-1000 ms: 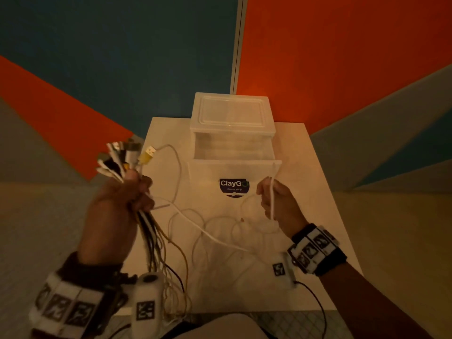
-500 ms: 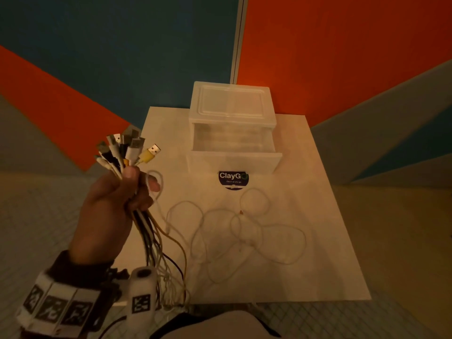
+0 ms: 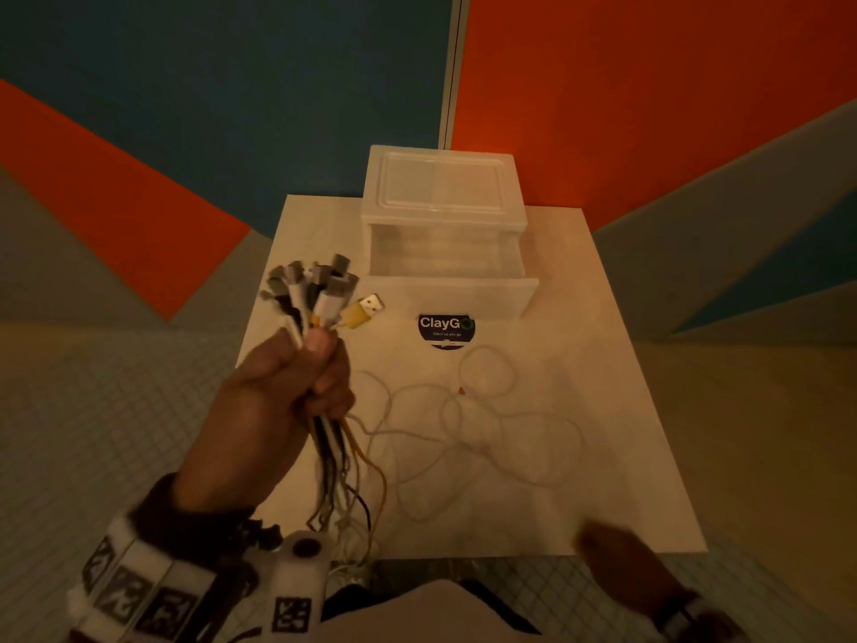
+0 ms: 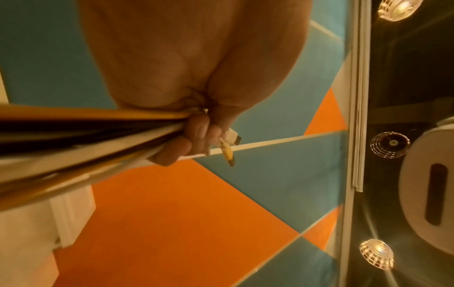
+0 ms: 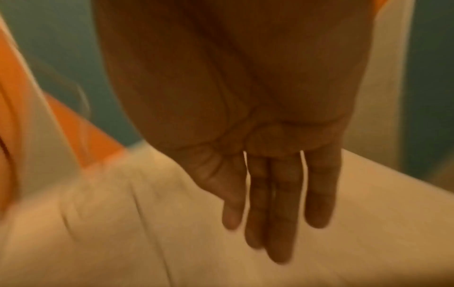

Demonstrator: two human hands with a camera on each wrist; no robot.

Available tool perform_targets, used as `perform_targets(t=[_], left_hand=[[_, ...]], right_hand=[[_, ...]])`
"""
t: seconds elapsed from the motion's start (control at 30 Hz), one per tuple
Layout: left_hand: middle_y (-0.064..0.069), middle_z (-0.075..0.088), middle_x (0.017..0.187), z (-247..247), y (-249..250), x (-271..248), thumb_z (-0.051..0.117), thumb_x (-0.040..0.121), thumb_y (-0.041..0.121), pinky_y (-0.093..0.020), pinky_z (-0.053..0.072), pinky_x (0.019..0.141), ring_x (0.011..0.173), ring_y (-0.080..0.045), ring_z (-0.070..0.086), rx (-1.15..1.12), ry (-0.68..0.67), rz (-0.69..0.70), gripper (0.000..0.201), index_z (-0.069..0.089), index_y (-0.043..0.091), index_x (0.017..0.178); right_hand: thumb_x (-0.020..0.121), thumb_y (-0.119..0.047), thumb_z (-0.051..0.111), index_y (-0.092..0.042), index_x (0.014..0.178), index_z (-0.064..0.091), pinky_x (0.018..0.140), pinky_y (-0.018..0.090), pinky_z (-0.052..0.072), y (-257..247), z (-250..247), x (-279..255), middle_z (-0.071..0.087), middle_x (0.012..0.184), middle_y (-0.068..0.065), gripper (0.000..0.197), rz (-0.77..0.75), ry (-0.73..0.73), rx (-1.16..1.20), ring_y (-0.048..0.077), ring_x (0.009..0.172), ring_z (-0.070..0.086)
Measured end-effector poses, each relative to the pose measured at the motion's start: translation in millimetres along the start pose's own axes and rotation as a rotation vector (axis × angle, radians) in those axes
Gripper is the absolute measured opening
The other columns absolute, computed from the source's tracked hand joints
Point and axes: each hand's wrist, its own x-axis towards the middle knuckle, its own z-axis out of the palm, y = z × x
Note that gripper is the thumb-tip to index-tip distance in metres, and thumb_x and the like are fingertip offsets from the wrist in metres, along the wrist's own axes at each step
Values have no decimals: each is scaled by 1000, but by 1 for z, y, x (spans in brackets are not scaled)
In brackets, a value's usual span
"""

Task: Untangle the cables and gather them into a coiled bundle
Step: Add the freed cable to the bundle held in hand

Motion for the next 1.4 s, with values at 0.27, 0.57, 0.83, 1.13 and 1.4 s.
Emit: perform_targets(t=[0.27,0.57,0.83,1.13,1.4], left_hand=[[-1,35,65,35,-1,-3,47,93,22,-24,36,53,54,-12,29,-80,-64,-52,16,43,9,85],[4,35,64,-17,11,-29,66,87,38,-23,35,50,52,-7,33,-94,-16,29,31,48,12,85],[4,38,63,-38,10,-31,60,92,31,-23,36,48,49,-5,37,-161,-21,27,26,48,8,87],[4,35,64,-39,15,-24,71,79,39,-22,35,49,50,-7,31,-69,83,3,36,49,12,85],[3,34,65,-40,10,-5,77,73,38,-22,35,49,51,-8,29,-105,88,7,42,46,12,85]], right_hand=[[94,-4,57,-9,109,58,90,13,45,-202,3,38,63,104,1,15,-694,-476,416,-2,97,57],[90,-21,64,-12,131,48,91,29,46,-124,81,107,53,130,21,45,-373,-815,-79,18,99,47],[88,-43,64,0,100,52,61,41,61,-84,50,169,70,85,17,46,292,21,625,25,63,66],[96,6,39,1,103,55,44,19,45,-116,-7,157,64,81,12,18,256,-26,1161,7,48,57],[102,-7,35,-2,97,61,38,16,15,-156,-130,64,38,54,0,26,-135,93,950,9,43,24]])
